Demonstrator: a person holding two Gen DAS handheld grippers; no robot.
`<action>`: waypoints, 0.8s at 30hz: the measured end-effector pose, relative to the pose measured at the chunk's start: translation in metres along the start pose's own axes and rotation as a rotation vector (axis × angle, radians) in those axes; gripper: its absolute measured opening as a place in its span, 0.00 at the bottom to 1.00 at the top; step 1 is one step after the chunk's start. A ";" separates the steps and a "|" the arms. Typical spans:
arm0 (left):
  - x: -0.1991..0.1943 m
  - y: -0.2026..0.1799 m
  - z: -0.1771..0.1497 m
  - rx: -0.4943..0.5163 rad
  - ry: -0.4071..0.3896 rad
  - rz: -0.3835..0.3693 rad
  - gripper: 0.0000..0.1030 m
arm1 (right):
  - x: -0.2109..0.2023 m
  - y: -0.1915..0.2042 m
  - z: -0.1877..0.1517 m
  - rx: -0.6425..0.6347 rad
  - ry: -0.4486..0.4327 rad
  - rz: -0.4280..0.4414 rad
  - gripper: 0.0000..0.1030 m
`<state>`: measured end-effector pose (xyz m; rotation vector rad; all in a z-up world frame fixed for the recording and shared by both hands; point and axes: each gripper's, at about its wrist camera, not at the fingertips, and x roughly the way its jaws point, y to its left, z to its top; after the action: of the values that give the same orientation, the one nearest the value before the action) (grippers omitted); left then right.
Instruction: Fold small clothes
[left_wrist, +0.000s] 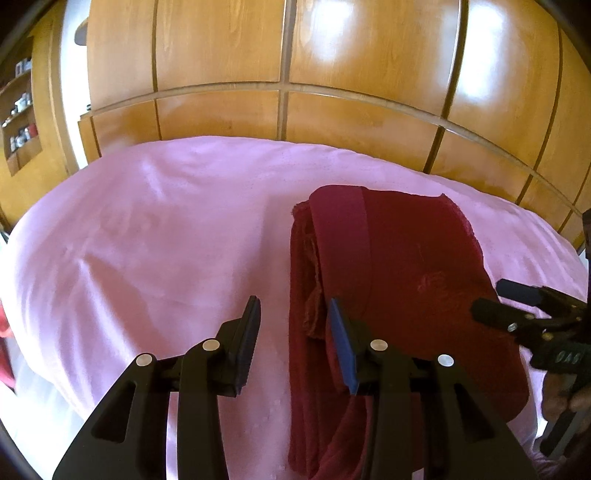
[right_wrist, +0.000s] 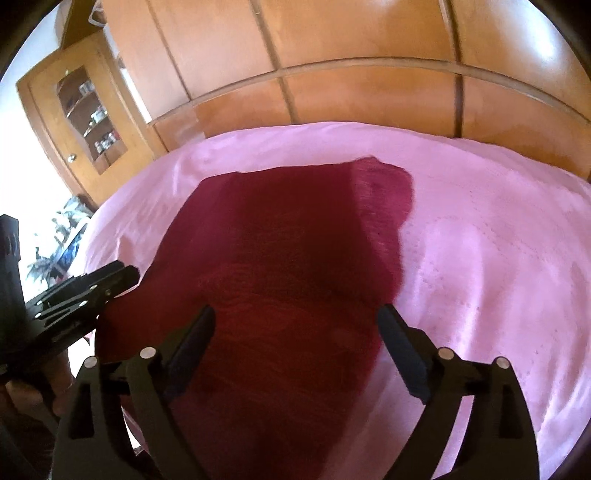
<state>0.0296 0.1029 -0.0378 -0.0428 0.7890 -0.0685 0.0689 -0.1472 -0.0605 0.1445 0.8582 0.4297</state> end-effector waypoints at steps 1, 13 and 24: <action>0.000 0.000 0.000 0.000 0.000 0.000 0.37 | -0.001 -0.005 -0.001 0.023 0.004 0.007 0.88; 0.005 0.004 0.001 0.010 -0.004 -0.015 0.63 | 0.011 -0.056 0.005 0.236 0.063 0.166 0.89; 0.037 0.015 0.004 -0.020 0.056 -0.146 0.66 | 0.033 -0.059 0.000 0.273 0.139 0.310 0.86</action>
<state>0.0585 0.1154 -0.0623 -0.1177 0.8423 -0.2013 0.1064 -0.1869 -0.1008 0.5093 1.0337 0.6156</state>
